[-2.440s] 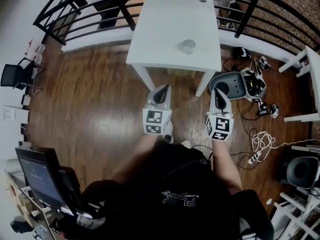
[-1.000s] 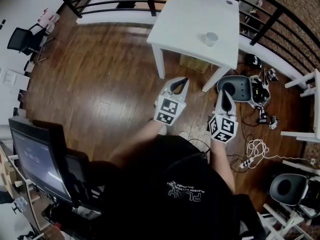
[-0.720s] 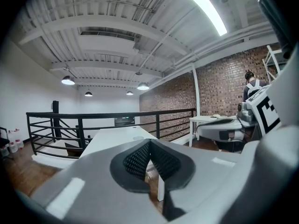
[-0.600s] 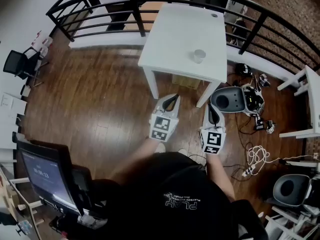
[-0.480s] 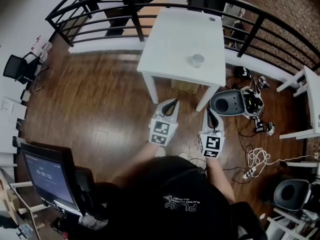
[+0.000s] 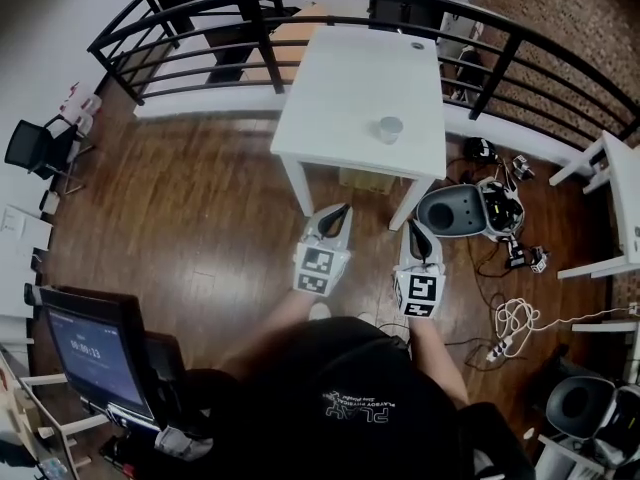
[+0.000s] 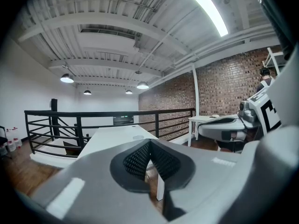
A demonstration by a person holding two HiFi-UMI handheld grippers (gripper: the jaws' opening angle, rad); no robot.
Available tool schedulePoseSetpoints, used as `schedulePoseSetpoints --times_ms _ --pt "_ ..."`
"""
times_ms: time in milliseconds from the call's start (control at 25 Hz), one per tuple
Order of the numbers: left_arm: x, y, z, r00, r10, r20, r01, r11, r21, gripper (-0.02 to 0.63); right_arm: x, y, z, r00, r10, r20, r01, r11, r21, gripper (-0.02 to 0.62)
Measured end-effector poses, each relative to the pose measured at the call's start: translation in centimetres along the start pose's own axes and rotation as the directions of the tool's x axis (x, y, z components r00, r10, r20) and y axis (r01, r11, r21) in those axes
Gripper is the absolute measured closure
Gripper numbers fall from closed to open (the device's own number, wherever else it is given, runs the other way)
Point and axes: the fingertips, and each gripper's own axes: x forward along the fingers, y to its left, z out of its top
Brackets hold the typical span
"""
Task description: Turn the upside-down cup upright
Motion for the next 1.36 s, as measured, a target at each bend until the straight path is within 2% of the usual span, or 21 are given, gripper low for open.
schedulePoseSetpoints --times_ms 640,800,920,1360 --pt "-1.0 -0.7 -0.9 1.000 0.000 -0.015 0.000 1.000 0.012 0.607 -1.4 0.8 -1.1 1.000 -0.002 -0.021 0.002 1.000 0.005 0.583" --pt "-1.3 -0.3 -0.8 1.000 0.023 -0.008 -0.022 0.999 0.034 0.609 -1.4 1.3 -0.3 1.000 -0.001 0.001 0.001 0.998 -0.057 0.583" --pt "-1.4 -0.1 -0.8 1.000 0.025 -0.006 -0.025 0.999 0.031 0.608 -1.3 1.8 -0.2 1.000 0.008 0.001 -0.008 0.996 -0.092 0.583" --pt "-1.8 0.2 -1.2 0.999 0.033 -0.003 -0.033 0.999 -0.005 0.609 -1.3 1.9 -0.9 1.000 0.009 -0.018 -0.010 0.996 -0.085 0.583"
